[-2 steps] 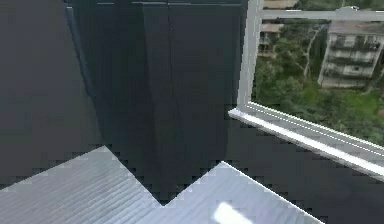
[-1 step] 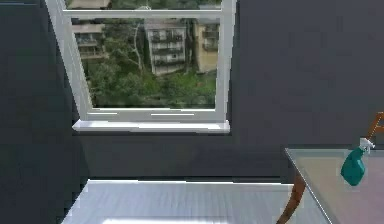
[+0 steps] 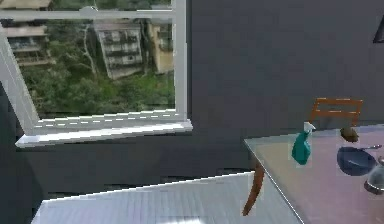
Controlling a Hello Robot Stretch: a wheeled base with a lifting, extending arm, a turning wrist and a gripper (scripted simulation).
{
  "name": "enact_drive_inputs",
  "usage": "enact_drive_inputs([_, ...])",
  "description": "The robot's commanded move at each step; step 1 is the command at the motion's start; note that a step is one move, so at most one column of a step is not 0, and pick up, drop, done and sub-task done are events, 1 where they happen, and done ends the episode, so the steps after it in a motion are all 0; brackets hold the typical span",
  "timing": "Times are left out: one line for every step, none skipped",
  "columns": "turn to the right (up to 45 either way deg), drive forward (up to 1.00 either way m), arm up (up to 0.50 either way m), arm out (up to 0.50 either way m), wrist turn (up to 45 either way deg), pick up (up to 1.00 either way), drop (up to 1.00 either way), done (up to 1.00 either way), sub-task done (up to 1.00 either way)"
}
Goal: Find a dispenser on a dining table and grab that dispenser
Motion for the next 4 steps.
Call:
enact_drive_inputs([0.0,0.65,0.0,0.0,0.0,0.0,0.0,0.0,0.0])
enact_drive_inputs([-24.0,0.0,0.0,0.0,0.0,0.0,0.0,0.0,0.0])
enact_drive_inputs([0.0,0.0,0.5,0.0,0.0,0.0,0.0,0.0,0.0])
enact_drive_inputs([0.0,0.0,0.26,0.0,0.0,0.0,0.0,0.0,0.0])
